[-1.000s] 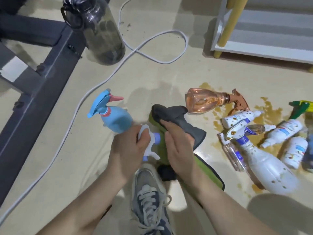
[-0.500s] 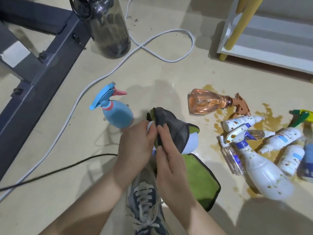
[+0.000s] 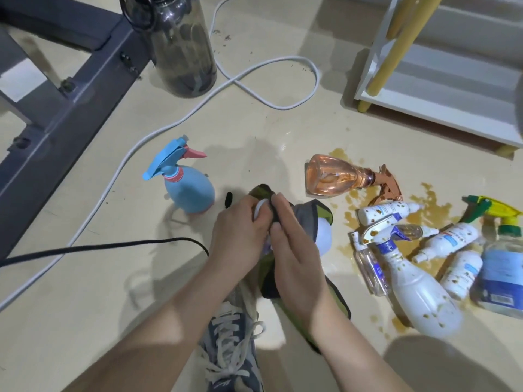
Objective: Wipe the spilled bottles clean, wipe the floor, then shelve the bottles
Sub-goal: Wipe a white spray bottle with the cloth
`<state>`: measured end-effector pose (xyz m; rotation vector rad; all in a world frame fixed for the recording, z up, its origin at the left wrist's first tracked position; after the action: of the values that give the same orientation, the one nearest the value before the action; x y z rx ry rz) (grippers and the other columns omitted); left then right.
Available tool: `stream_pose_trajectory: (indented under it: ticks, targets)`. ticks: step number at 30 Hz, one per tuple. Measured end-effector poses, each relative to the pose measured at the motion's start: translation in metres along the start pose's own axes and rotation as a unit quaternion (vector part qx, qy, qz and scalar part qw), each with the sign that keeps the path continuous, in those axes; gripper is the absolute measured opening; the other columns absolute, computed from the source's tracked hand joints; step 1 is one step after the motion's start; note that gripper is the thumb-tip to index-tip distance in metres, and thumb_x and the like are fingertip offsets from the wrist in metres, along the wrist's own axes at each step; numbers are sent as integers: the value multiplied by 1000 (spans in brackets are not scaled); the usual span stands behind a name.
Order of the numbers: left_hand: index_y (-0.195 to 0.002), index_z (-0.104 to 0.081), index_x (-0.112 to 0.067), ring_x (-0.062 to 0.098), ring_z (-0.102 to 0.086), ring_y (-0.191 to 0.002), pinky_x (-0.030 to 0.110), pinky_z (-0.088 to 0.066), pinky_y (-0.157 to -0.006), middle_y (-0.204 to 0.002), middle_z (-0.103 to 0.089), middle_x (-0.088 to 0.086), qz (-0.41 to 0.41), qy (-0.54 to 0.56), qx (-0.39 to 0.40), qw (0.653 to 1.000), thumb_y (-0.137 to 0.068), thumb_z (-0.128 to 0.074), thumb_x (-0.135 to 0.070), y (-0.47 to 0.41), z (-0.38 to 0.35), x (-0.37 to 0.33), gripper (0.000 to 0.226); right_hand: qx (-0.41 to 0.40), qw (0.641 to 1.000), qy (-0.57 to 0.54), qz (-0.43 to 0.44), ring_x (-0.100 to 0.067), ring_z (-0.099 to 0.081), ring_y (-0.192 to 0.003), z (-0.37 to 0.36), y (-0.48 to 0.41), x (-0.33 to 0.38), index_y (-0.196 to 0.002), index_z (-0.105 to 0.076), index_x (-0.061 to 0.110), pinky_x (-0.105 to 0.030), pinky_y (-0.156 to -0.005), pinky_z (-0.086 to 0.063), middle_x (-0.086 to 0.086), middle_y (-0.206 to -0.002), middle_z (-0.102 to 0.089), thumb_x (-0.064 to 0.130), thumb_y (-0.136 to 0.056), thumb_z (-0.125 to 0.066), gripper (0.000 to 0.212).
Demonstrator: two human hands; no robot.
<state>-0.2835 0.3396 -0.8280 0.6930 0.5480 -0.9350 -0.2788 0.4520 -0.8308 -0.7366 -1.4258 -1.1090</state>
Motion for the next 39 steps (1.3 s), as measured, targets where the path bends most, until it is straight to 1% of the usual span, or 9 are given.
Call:
stream_pose_trajectory:
  ticks: [5,8,13,18,22,26,28,33,39]
  targets:
    - [-119,-58,-29,19,-61,-89,33,-51,-79,-97,-66,-2,20,65,3,998,-96,-49,-32,2,0,-3,25,46,973,208,95,1,-43,-133,38,-5,-24,-152,-32,27,-29,-109,-39,14,-144,-49,27,-105,-32,47]
    - [-122,-60,-30,12,-54,-81,26,-44,-72,-81,-56,-12,12,70,33,997,-97,-50,-35,3,-3,-10,28,22,972,233,13,-2,-25,-146,69,-25,-60,-152,-35,22,-33,-122,-21,8,-157,-33,40,-103,-30,52]
    - [-125,-57,-40,9,-57,-86,25,-45,-77,-96,-63,-11,-29,42,76,996,-97,-47,-35,6,-8,-21,30,-53,973,134,-181,-19,-49,-131,103,-45,-99,-139,-53,11,-33,-114,-34,-7,-142,-55,39,-105,-32,49]
    - [-110,-68,-32,14,-63,-98,36,-51,-89,-104,-70,-9,-7,32,28,999,-96,-48,-34,0,-3,-11,25,42,996,82,1,-20,-54,-124,34,-20,-33,-139,-52,28,-37,-105,-42,5,-129,-62,33,-103,-37,39]
    - [-106,-65,-44,17,-65,-105,41,-54,-93,-118,-67,0,61,206,154,964,-92,-47,-23,10,-8,3,31,12,992,127,19,2,-54,-118,53,-27,-38,-135,-56,17,-23,-106,-41,18,-117,-60,24,-105,-43,34]
    - [-135,-47,-37,13,-62,-105,33,-50,-92,-113,-65,-9,-61,-46,191,979,-79,-64,-31,20,-12,-12,59,-21,990,25,-140,-14,-65,-111,89,-47,-70,-127,-65,14,-28,-97,-51,-4,-120,-70,21,-105,-45,30]
    - [-113,-58,-35,18,-62,-89,32,-49,-75,-89,-64,-9,-137,-125,121,975,-80,-62,-46,20,-4,-30,35,-49,984,-49,-165,-23,-68,-105,96,-48,-64,-120,-68,11,-33,-91,-54,-8,-111,-73,17,-105,-43,29]
    - [-88,-59,-26,17,-56,-67,28,-35,-54,-68,-58,-4,-125,-232,-5,965,-85,-47,-71,21,21,-29,46,-155,924,-308,-164,-24,-70,-94,109,-16,-20,-115,-65,3,-32,-79,-59,-14,-104,-73,18,-103,-42,30]
    - [-77,-50,-20,28,-53,-66,32,-30,-53,-69,-60,2,-57,-317,-44,946,-95,-39,-47,14,22,-32,33,-53,993,-97,-52,-5,-41,-138,23,15,30,-120,-64,40,-13,-108,-36,3,-151,-46,19,-100,-55,30]
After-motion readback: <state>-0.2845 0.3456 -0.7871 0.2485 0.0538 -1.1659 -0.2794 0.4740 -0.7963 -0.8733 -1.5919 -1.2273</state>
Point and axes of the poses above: each hand's wrist, its own y-axis away from the middle knuckle, its own z-axis out of the back of the hand, x = y × z, the point moved 8 cm from there along -y, towards the middle knuckle
